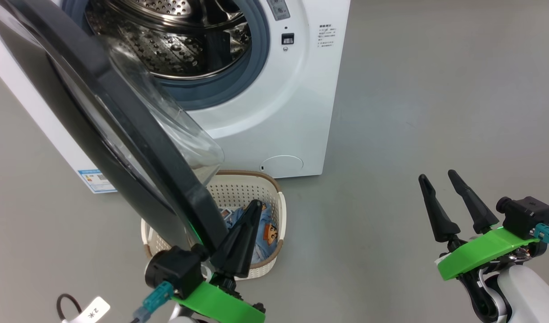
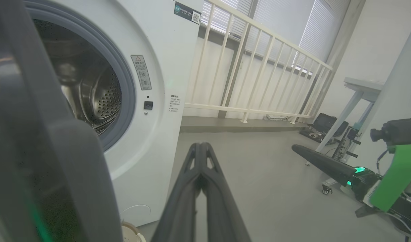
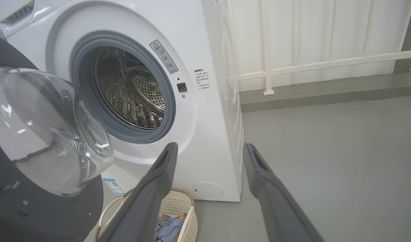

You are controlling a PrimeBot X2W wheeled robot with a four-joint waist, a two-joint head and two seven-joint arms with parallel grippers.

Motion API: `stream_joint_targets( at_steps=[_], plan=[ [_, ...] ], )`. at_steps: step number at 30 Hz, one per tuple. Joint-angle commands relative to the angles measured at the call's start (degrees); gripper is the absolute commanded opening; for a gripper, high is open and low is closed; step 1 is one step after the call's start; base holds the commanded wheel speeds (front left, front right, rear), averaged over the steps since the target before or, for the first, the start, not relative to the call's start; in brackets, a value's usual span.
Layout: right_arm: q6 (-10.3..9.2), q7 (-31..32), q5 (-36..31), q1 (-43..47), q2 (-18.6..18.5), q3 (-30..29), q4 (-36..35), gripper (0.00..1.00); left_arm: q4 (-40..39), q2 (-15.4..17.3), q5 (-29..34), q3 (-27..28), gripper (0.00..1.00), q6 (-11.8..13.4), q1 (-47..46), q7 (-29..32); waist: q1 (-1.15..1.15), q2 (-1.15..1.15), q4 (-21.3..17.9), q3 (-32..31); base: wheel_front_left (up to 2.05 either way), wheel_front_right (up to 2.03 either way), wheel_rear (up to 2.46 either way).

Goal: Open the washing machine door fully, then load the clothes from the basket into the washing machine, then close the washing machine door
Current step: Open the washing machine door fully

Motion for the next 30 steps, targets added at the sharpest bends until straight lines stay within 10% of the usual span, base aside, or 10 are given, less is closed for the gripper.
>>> stream_joint_targets(
  at_steps=[1, 30],
  plan=[
    [0.26, -0.7, 0.3, -1.1, -0.4, 0.9, -1.0, 1.0, 0.0, 0.1, -0.9, 1.9, 0.0, 0.5, -2.6, 0.0, 0.0, 0.0, -0.2, 0.1, 0.0, 0.0, 0.0],
    [0.26, -0.7, 0.7, -1.4, -0.3, 1.1, -0.2, 1.0, 6.1, 1.1, -4.7, 5.7, 0.0, 4.9, -4.0, 0.0, 0.0, 0.0, 0.0, 0.4, 0.0, 0.0, 0.0]
  ],
)
